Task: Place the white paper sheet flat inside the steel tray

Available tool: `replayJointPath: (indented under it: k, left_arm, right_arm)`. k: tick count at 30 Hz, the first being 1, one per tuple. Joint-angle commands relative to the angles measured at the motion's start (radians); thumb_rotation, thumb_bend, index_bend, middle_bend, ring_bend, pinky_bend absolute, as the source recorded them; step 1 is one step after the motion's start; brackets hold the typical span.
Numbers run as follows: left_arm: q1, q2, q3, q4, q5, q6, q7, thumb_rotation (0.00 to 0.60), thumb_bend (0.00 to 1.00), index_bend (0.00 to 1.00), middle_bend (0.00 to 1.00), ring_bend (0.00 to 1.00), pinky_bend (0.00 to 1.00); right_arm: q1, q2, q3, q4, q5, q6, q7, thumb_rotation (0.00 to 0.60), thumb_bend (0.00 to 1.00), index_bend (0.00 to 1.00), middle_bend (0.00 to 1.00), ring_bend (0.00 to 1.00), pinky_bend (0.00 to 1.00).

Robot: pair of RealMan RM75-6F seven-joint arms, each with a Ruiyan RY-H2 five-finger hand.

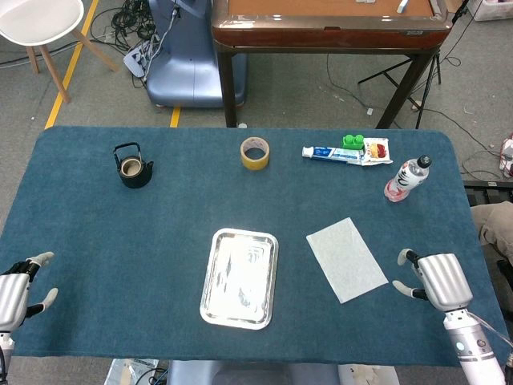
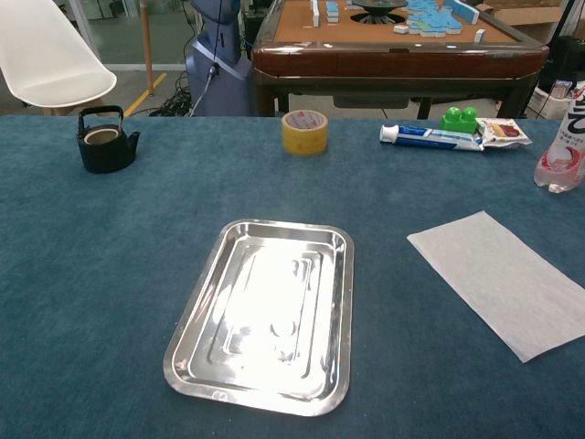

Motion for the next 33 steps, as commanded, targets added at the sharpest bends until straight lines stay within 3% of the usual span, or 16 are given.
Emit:
replayJointPath:
  k: [1, 15, 25, 33]
  left_arm:
    - [0.001, 0.0, 0.0, 0.001, 0.001, 0.002, -0.003, 0.6, 0.24, 0.25, 0.35, 0.35, 0.56]
    - [0.003, 0.004, -0.005, 0.004, -0.01, 0.0, -0.01, 0.6, 0.24, 0.25, 0.36, 0.35, 0.56]
    - [0.007, 0.008, -0.009, 0.007, -0.019, 0.002, -0.016, 0.6, 0.24, 0.25, 0.36, 0.35, 0.56]
    - [0.011, 0.013, -0.013, 0.007, -0.025, 0.007, -0.024, 0.6, 0.24, 0.25, 0.36, 0.35, 0.56]
  right_arm:
    - [0.017, -0.003, -0.015, 0.002, -0.011, -0.03, -0.006, 0.6, 0.0, 0.52, 1.0, 1.0, 1.0]
    - [0.042, -0.062, -0.054, 0.051, -0.029, -0.091, -0.073, 0.6, 0.0, 0.52, 1.0, 1.0, 1.0]
    - [0.068, -0.111, -0.072, 0.086, -0.034, -0.143, -0.087, 0.6, 0.0, 0.37, 1.0, 1.0, 1.0]
    - [0.091, -0.152, -0.076, 0.115, -0.033, -0.177, -0.103, 0.6, 0.0, 0.36, 1.0, 1.0, 1.0]
